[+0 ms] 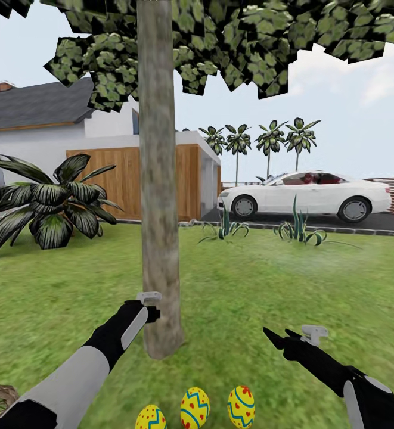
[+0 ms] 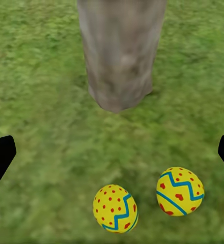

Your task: Take the three Easter eggs out of the wicker basket on the lawn in the garden, then place them on the lawn next to a single tree (choose any tree) so that all three eggs are next to the same tree and none are left in the basket.

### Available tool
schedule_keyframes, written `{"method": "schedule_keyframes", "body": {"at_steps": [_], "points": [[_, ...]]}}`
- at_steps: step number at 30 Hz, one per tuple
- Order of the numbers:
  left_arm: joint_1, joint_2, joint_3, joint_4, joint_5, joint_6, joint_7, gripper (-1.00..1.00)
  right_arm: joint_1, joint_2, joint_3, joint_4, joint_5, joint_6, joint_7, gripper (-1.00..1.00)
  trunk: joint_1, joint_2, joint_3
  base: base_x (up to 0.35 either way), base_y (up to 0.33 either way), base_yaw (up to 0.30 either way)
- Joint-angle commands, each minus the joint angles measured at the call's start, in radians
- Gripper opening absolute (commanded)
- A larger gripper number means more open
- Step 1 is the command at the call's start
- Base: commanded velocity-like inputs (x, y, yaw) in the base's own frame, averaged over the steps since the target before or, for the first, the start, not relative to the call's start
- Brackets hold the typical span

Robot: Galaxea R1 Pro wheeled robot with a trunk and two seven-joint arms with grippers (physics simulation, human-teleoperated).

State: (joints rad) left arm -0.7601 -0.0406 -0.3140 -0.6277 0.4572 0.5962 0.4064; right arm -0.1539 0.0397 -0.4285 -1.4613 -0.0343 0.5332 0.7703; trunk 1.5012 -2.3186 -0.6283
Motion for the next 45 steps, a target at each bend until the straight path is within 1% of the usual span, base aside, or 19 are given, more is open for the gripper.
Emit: {"method": "schedule_keyframes", "body": {"at_steps": [1, 8, 45], "points": [[-0.001, 0.001, -0.005, -0.001, 0.011, 0.002, 0.009, 1.00, -0.001, 0.001, -0.003, -0.001, -0.004, 0.008, 0.004, 1.00, -0.004, 0.007, 0.002, 0.000, 0.000, 0.000], [-0.001, 0.001, -0.005, -0.001, 0.010, 0.002, 0.009, 1.00, -0.001, 0.002, -0.004, -0.002, -0.008, 0.008, 0.003, 1.00, -0.031, 0.056, 0.024, 0.000, 0.000, 0.000], [-0.001, 0.001, -0.005, -0.001, 0.006, 0.002, 0.009, 1.00, -0.001, 0.002, -0.004, -0.002, -0.004, 0.008, 0.003, 1.00, -0.173, 0.315, 0.140, 0.000, 0.000, 0.000]]}}
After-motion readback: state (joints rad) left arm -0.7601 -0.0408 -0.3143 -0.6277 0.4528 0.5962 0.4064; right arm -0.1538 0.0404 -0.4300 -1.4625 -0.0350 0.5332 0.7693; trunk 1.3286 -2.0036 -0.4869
